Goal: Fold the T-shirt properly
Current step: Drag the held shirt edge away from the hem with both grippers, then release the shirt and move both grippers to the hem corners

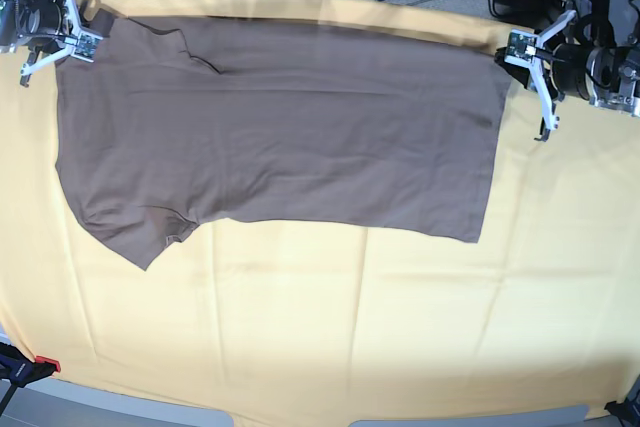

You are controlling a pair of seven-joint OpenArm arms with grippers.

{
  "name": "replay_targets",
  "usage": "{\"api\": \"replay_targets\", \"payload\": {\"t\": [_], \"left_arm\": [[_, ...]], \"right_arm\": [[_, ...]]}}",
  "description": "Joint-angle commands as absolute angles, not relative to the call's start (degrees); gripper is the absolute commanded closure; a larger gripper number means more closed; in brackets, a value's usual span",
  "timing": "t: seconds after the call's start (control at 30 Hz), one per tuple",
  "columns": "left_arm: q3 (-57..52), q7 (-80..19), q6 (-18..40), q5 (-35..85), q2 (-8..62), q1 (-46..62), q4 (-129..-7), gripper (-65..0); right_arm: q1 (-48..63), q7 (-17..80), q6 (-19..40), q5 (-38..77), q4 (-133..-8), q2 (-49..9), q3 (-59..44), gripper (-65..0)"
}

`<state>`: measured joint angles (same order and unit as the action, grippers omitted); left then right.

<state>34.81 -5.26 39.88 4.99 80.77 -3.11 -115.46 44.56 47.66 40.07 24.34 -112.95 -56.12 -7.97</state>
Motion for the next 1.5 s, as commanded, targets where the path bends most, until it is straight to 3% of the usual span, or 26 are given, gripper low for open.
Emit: {"api": "replay_targets", "payload": {"t": [0.0, 0.4, 0.43, 0.53, 0.6, 0.8, 0.93, 1.03, 1.23, 1.47], "left_arm": [[34.09, -4.93, 40.00, 5.43, 82.83, -2.68, -115.98, 0.0], [34.06, -4.95, 40.00, 3.31, 84.12, 0.27, -116.95, 0.0], [34.06, -4.95, 40.00, 3.33, 84.14, 0.23, -116.97, -3.2], [34.06, -5.02, 40.00, 3.40, 84.18, -0.12, -116.97, -24.6], [34.06, -6.63, 40.00, 5.26, 84.20, -0.97, -116.97, -34.1], [34.06, -15.75, 40.00, 18.00, 84.14, -9.02, -116.99, -34.7], [34.06, -18.33, 40.00, 27.51, 83.94, -15.59, -115.52, -34.7], [34.06, -18.50, 40.00, 34.30, 82.91, -19.59, -111.26, -34.7], [34.06, -22.52, 40.00, 49.43, 75.20, -26.55, -92.16, -34.7], [34.06, -26.04, 40.00, 57.93, 62.67, -32.12, -67.42, -34.7]], "right_arm": [[45.23, 48.93, 40.00, 23.88, -113.51, -57.71, -8.71, 0.0], [46.94, 48.69, 40.00, 24.38, -113.51, -58.76, -8.71, 0.0], [46.94, 48.73, 40.00, 25.19, -113.51, -58.87, -8.71, -3.3], [46.94, 48.73, 40.00, 27.77, -113.56, -59.88, -8.71, -28.1], [46.94, 50.04, 40.00, 30.17, -114.19, -61.32, -8.71, -32.1], [46.94, 59.27, 40.00, 38.02, -120.51, -63.90, -13.45, -31.7], [46.92, 58.85, 40.00, 44.53, -122.87, -63.83, -22.87, -32.0], [46.78, 57.84, 40.00, 48.10, -122.85, -63.77, -30.83, -36.7], [46.78, 54.83, 37.87, 48.03, -122.74, -61.87, -40.93, -38.2], [46.78, 51.75, 37.89, 47.99, -122.74, -57.54, -41.41, -38.2]]}}
